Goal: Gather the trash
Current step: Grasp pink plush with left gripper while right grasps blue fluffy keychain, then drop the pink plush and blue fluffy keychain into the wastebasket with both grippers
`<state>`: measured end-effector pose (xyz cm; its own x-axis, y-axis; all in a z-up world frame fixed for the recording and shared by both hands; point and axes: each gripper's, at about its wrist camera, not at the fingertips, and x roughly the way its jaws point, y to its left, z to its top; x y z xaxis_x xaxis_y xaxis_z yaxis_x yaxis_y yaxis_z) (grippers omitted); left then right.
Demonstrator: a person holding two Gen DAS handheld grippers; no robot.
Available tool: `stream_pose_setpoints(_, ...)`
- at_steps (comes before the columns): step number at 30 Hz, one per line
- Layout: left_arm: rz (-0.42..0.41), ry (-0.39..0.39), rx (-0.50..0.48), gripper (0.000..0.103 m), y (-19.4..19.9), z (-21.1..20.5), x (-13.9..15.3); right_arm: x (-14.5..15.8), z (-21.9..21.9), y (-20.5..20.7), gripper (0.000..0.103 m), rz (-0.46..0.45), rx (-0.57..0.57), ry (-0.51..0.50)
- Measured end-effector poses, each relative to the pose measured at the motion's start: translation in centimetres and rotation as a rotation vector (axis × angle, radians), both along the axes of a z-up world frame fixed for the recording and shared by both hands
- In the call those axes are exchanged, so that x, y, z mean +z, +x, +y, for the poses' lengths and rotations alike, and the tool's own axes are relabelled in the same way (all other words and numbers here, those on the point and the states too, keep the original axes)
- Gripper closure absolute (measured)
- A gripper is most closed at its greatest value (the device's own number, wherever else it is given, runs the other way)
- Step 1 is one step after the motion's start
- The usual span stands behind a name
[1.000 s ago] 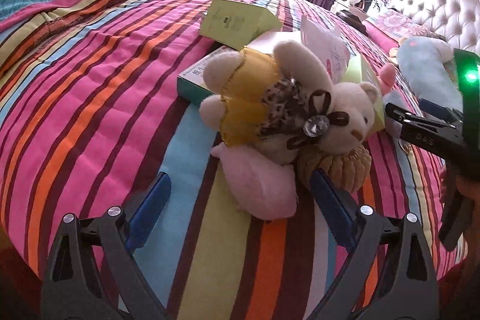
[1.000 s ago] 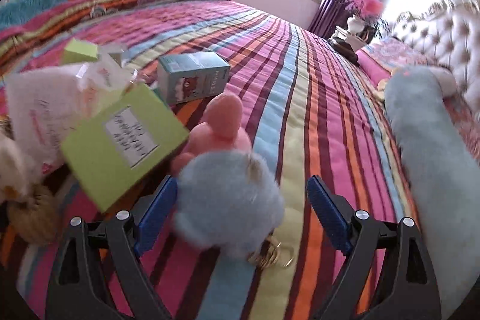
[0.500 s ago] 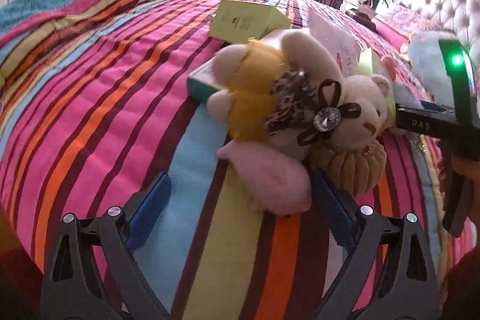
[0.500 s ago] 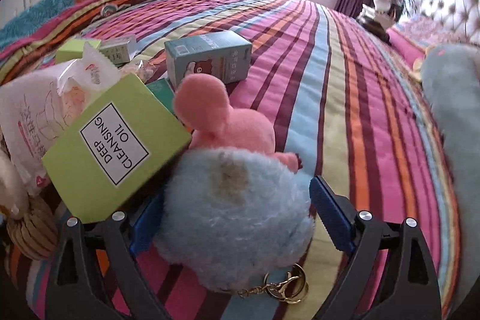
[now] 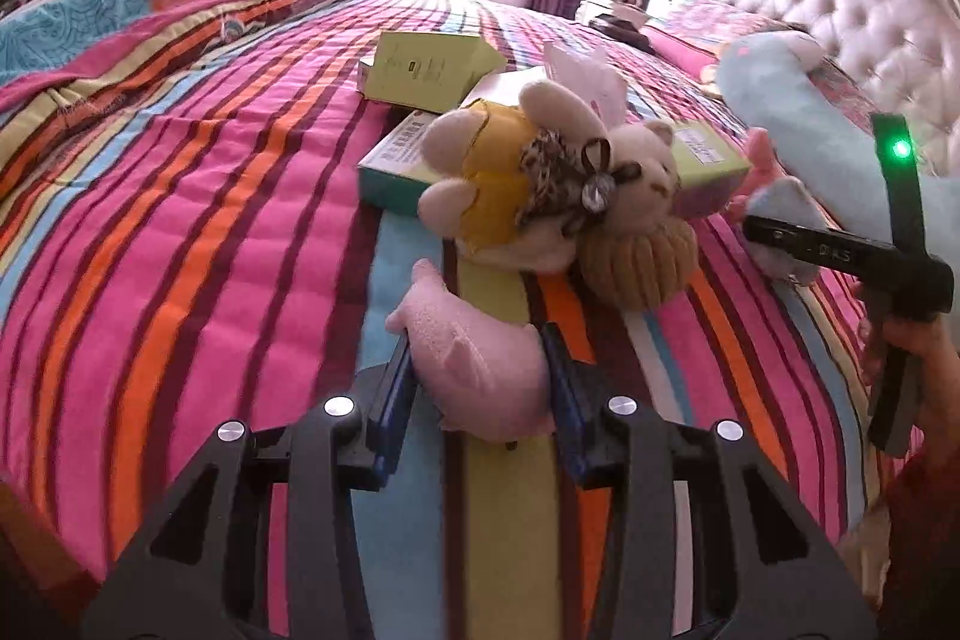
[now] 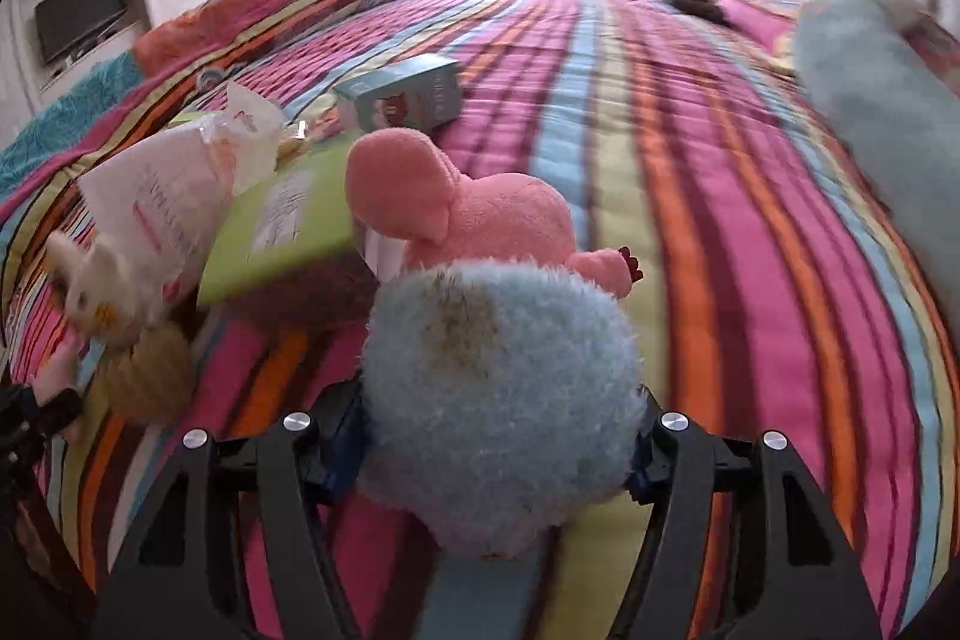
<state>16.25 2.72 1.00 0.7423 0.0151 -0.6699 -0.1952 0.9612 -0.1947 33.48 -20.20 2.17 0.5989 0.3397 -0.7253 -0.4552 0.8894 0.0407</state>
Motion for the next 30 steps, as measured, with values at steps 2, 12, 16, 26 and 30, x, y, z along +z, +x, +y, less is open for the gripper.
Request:
stream_pose_setpoints(2, -0.014, -0.063, -0.022, 0.062, -1.3, 0.7, 0.2, -0.1, -2.2, -2.1, 0.041, -0.001, -0.040, 0.051)
stream_pose_setpoints(12, -0.069, -0.138, -0.177, 0.062, -7.5, 1.2, 2.2, 2.0, -5.6, -14.4, 0.041, -0.020, -0.055, 0.299)
stream_pose_setpoints(16, -0.042, -0.117, -0.323, 0.062, -12.8, -0.1, 2.4, 1.7, -3.6, -22.1, 0.041, 0.005, 0.037, 0.309)
stream_pose_setpoints(26, 0.347, -0.043, -0.522, 0.062, -20.6, -5.2, -10.4, -10.8, 1.7, -32.2, 0.041, 0.377, 0.037, 0.208)
stream_pose_setpoints(30, 0.466, -0.013, -0.574, 0.062, -20.4, -6.5, -14.6, -15.6, 2.7, -32.2, 0.041, 0.508, 0.014, 0.153)
